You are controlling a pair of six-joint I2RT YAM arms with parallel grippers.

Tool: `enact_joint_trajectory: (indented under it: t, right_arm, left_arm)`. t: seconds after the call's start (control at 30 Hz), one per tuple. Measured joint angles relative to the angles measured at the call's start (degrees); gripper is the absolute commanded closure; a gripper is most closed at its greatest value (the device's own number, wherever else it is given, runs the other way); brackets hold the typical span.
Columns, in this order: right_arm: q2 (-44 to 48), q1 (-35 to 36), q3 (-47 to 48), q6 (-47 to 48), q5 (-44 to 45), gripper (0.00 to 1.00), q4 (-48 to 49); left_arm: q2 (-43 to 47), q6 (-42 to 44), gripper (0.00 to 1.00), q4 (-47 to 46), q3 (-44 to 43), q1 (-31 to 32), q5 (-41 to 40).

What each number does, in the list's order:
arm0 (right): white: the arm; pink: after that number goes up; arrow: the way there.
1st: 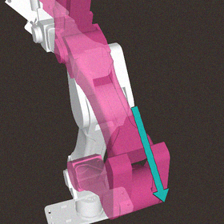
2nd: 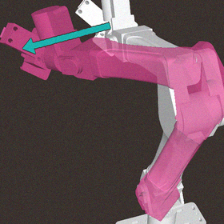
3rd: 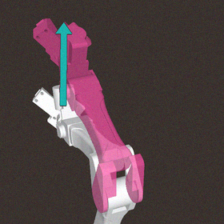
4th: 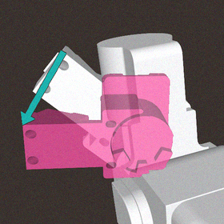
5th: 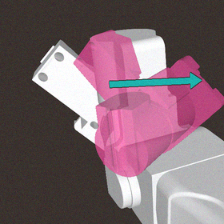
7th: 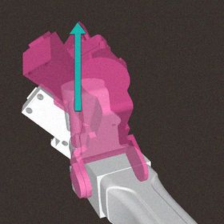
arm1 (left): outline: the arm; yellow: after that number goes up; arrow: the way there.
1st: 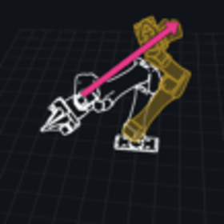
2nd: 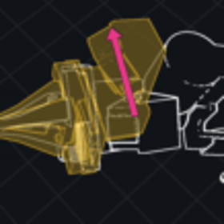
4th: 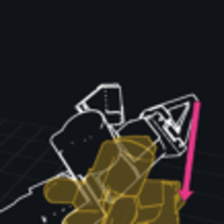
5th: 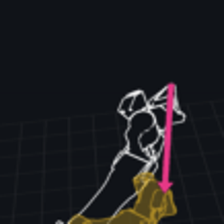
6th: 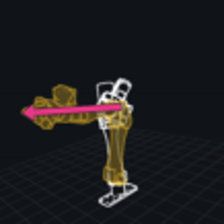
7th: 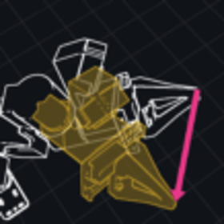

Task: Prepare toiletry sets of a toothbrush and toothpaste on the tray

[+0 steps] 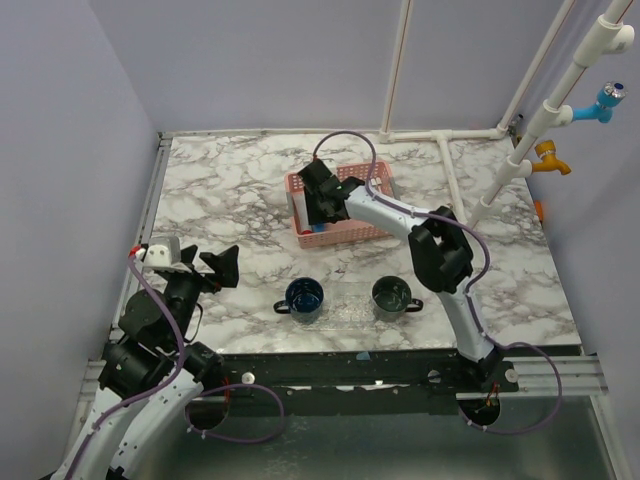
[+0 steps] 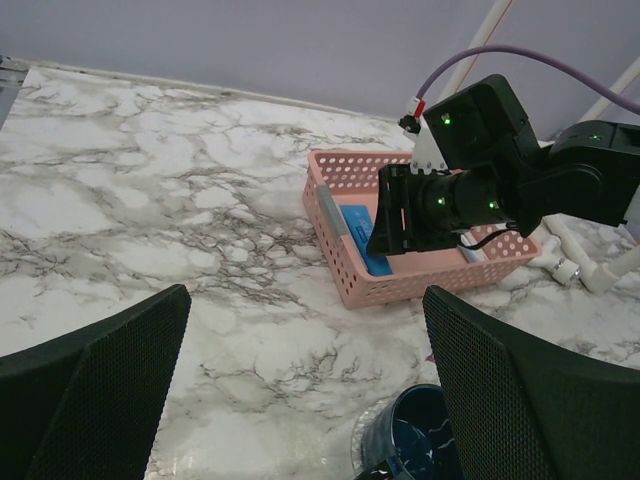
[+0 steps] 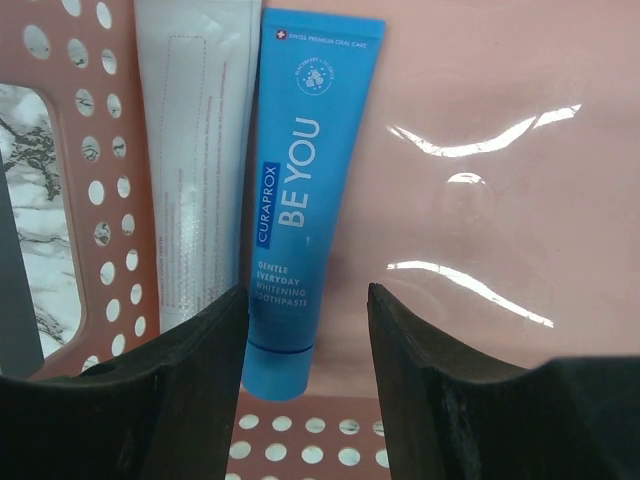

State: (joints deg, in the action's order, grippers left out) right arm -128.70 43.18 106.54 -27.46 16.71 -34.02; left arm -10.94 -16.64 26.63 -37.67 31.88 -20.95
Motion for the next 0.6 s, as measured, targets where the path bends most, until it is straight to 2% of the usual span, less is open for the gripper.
enact_joint_trajectory:
  t: [0.33, 0.43, 0.6]
  right_arm:
    - [-3.26, -0.07, 1.44, -0.15, -2.32, 0.47, -0.31]
    - [-3.98, -0.07, 1.97, -0.07, -2.38, 0.52, -0.74]
    - [-3.98, -0.07, 2.32, 0.13, -2.38, 0.68, -0.83]
  left_arm:
    - [-0.74, 0.02, 0.01, -0.07, 0.00, 0.00, 0.17]
    - [-0.76, 0.02, 0.01, -0.09, 0.00, 0.00, 0.17]
    - [-1.01, 0.04, 0.01, -0.17, 0.00, 0.00, 0.20]
